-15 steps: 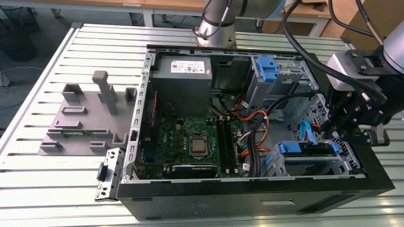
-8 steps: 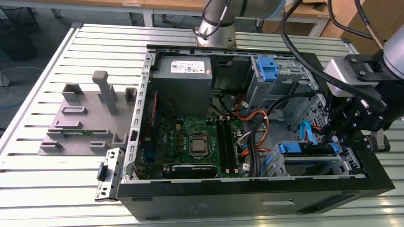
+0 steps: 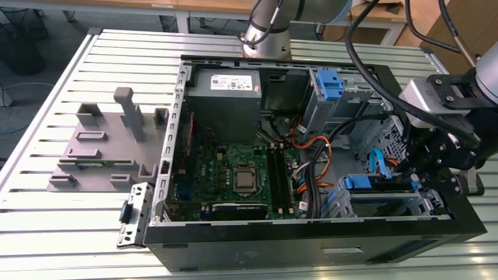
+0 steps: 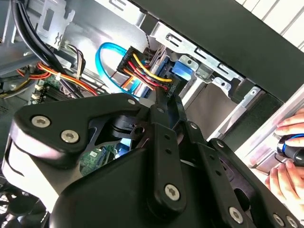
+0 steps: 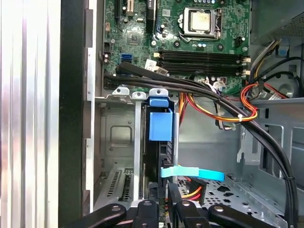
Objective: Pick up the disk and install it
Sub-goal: 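Insert the second disk wire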
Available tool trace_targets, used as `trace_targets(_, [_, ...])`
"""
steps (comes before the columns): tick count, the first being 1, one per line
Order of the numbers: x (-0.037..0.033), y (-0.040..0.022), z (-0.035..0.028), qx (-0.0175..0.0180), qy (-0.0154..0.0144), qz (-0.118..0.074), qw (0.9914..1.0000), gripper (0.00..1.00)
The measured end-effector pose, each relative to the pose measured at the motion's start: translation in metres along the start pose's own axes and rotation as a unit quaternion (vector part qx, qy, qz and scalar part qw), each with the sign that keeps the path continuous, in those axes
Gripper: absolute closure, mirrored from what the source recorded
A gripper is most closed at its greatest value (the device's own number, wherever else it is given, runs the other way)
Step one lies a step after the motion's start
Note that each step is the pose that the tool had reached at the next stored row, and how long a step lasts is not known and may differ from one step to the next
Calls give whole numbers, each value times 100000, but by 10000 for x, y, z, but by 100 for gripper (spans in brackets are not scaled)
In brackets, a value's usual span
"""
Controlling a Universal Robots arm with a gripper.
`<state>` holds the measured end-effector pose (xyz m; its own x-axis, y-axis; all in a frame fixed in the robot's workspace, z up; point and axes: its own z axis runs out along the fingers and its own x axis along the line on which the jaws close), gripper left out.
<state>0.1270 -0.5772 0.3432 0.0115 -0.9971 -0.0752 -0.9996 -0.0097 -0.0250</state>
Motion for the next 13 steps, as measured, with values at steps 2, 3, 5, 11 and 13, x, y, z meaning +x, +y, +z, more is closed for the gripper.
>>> trace_targets(2, [7,0,11,2,18,0,100000,78])
trace_targets(3, [10,1,15,1,16,2,100000,78])
trace_targets(5, [12,1,19,2,16,0,100000,78])
trace_targets(11, [12,1,24,2,9,-1,100000,78])
trace_targets(13, [13,-3,30,1,80,-1,100000,78])
